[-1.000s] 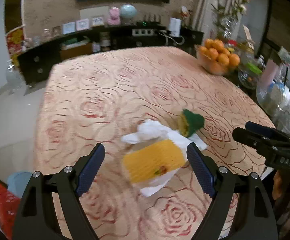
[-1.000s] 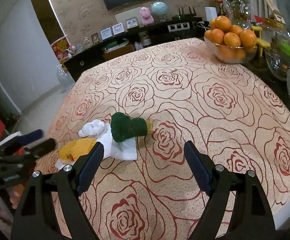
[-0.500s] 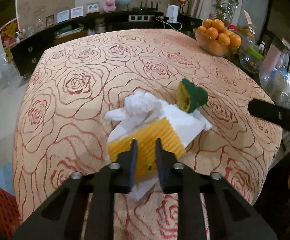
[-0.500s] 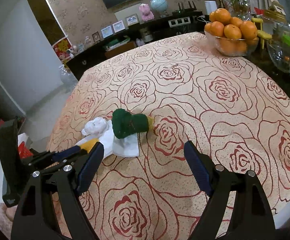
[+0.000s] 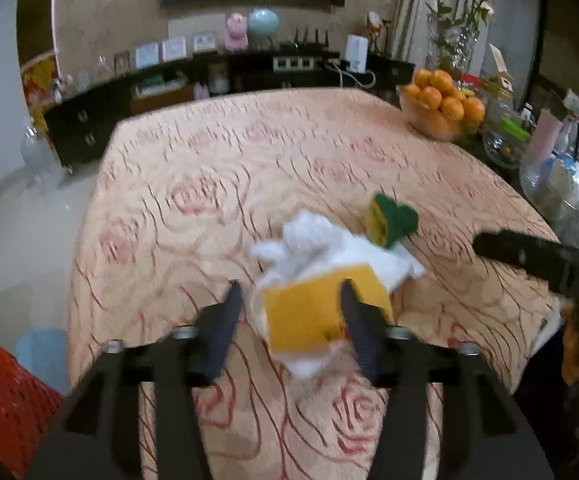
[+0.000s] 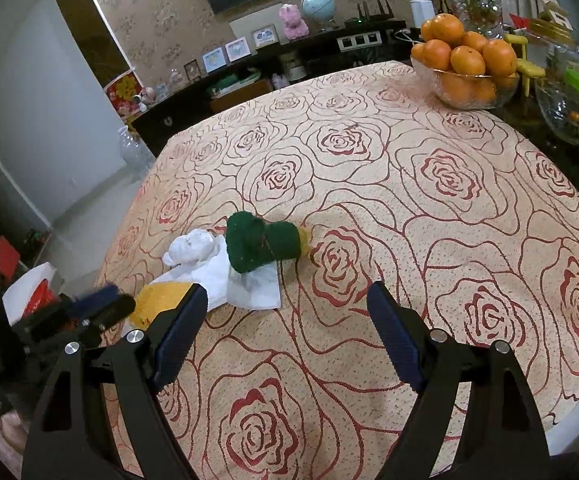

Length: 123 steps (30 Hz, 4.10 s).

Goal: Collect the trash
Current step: 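Grasp the yellow foam net with the left tool, then lift the yellow foam net off the tissue with the left tool, then grasp the large white tissue with the right tool while the left tool holds the yellow net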

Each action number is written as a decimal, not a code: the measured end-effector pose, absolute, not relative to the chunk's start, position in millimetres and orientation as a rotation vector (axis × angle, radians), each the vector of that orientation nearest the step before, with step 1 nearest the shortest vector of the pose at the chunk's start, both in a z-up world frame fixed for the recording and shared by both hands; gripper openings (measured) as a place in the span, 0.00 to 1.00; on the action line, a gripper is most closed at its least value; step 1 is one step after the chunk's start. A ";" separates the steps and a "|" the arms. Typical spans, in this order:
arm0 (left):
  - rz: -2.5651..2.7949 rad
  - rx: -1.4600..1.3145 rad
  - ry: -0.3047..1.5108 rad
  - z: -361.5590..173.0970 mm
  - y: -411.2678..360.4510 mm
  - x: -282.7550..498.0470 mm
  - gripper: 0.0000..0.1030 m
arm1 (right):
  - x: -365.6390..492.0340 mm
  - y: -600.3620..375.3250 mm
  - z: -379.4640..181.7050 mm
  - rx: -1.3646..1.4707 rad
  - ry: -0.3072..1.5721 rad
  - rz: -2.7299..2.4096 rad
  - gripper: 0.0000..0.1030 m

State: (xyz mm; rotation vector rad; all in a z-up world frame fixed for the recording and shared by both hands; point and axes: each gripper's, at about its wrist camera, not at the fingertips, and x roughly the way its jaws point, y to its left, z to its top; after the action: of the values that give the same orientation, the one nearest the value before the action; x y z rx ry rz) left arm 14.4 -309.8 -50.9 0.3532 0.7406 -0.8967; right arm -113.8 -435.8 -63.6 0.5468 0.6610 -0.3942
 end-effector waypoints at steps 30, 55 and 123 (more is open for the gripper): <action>-0.940 0.361 0.774 -63.8 -293.2 -0.2 0.04 | -109.0 -433.4 -67.6 0.532 0.682 -0.391 0.77; -1.003 0.404 0.828 -86.8 -307.3 -10.2 0.16 | -108.3 -435.2 -69.7 0.532 0.689 -0.390 0.77; -0.710 0.080 0.680 -8.4 -160.6 24.4 0.13 | -48.0 -316.2 -66.5 0.070 0.677 -0.063 0.83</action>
State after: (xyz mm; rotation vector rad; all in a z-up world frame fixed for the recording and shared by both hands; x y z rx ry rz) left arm 24.4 -160.6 -8.4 0.0796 0.6799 -0.7101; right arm -48.0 -316.2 -66.5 0.0698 0.6766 -0.0634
